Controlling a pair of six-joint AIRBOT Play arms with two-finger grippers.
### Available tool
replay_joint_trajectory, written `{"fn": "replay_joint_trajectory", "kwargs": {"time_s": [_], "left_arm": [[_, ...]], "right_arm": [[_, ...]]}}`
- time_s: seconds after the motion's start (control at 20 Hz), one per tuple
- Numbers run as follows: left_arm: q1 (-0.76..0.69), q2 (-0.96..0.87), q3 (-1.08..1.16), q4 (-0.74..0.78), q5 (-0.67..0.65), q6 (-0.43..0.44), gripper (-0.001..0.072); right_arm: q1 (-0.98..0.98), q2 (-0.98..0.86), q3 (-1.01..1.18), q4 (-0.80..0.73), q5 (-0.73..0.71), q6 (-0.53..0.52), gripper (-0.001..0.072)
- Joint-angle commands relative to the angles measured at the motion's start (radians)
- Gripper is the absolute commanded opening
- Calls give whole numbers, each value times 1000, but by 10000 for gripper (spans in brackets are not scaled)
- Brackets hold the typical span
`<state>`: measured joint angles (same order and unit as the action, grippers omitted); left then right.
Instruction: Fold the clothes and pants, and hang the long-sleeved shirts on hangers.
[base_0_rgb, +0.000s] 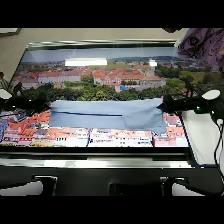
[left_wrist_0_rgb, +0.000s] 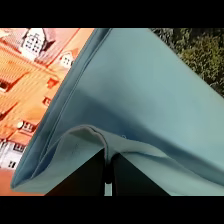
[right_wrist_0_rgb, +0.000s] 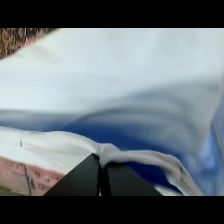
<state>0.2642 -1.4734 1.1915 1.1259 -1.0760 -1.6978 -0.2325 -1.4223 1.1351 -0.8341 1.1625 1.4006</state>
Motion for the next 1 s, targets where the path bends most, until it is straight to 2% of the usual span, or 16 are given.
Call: {"fn": "replay_joint_trajectory", "kwargs": {"time_s": [0.0, 0.45, 0.5, 0.55, 0.65, 0.7, 0.95], "left_arm": [[-16, -80, 79, 0, 36, -10, 15], [-57, -254, 188, -1, 48, -25, 20], [-60, -264, 188, -13, 49, -25, 68], [-60, -267, 188, -36, 50, -25, 227], [-56, -263, 204, -34, 48, -53, 577], [-51, -263, 228, -34, 29, -58, 629], [-43, -263, 401, 11, -92, -57, 633]], "right_arm": [[40, -140, 156, -33, -43, 39, 25], [70, -299, 221, -42, -87, 77, 36], [81, -307, 221, -42, -88, 78, 135], [79, -307, 223, -41, -76, 82, 265], [39, -306, 271, -50, 35, 87, 643], [2, -306, 304, -55, 97, 72, 660], [-215, -316, 340, -48, 294, -31, 689]]}}
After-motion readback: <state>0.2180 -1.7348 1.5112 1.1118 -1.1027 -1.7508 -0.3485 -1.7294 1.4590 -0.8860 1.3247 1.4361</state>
